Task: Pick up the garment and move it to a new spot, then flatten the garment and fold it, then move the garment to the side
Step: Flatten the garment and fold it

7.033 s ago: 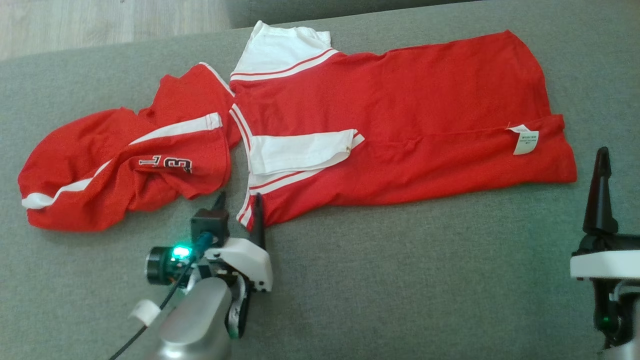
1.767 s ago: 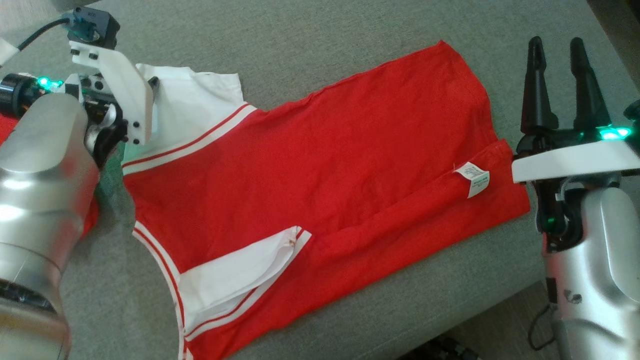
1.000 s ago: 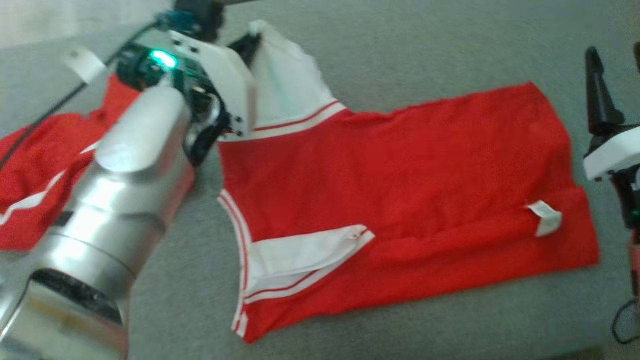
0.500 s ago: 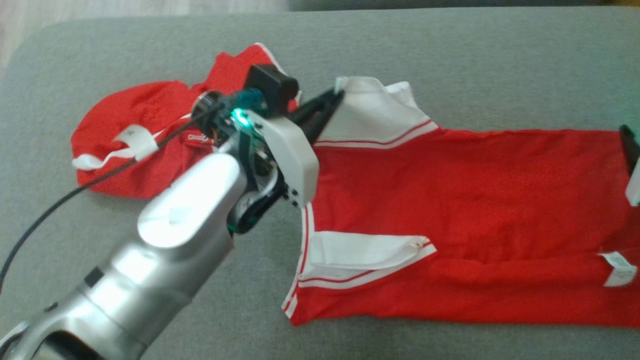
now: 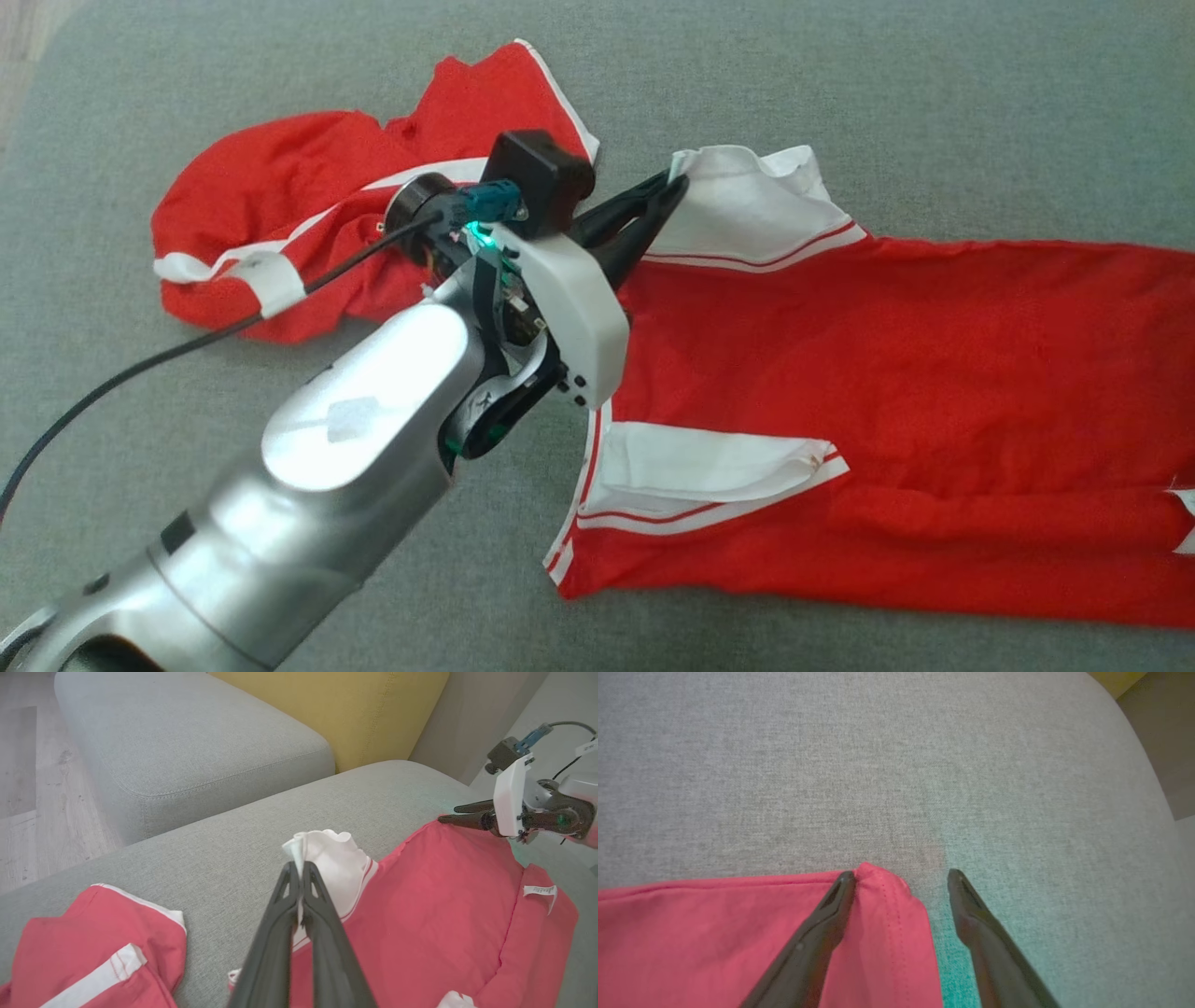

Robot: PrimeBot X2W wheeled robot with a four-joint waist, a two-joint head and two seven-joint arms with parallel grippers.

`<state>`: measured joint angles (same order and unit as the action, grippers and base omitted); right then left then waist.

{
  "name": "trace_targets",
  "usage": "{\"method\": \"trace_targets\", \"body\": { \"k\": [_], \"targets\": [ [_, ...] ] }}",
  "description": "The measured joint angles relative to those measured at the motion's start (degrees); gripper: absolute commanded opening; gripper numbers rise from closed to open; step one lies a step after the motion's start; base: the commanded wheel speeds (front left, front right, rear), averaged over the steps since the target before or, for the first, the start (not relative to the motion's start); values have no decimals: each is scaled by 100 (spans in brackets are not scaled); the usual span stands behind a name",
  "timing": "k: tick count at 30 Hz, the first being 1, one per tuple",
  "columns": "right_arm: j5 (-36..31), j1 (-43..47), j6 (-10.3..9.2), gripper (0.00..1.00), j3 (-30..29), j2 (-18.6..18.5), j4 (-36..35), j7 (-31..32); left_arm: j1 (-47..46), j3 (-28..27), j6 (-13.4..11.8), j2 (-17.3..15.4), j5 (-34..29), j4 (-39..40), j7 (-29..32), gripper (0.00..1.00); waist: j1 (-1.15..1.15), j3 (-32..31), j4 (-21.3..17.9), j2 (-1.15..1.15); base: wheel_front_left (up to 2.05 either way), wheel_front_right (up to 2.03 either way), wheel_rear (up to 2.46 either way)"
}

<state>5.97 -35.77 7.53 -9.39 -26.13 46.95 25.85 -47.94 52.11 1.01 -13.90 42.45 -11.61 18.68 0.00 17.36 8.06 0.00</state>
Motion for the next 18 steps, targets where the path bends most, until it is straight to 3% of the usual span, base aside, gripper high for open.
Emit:
{"method": "trace_targets", "body": {
  "k": [8,10,11,18],
  "targets": [
    [64,-279,0,99,20,73,178,69,-2,-33,-71,-9,1,75,-2,0,0,148,-39,0,0,0,0],
    [164,-321,0,29,45,81,201,119,-3,-56,-107,-18,1,68,-9,0,0,157,-50,0,0,0,0],
    [214,-344,0,0,74,93,215,142,-3,-67,-109,-26,1,65,-10,0,0,155,-56,0,0,0,0],
    [594,-344,0,0,170,159,190,-149,-8,-165,-212,-153,1,-113,-83,0,0,54,-116,0,0,0,0]
  ]
}}
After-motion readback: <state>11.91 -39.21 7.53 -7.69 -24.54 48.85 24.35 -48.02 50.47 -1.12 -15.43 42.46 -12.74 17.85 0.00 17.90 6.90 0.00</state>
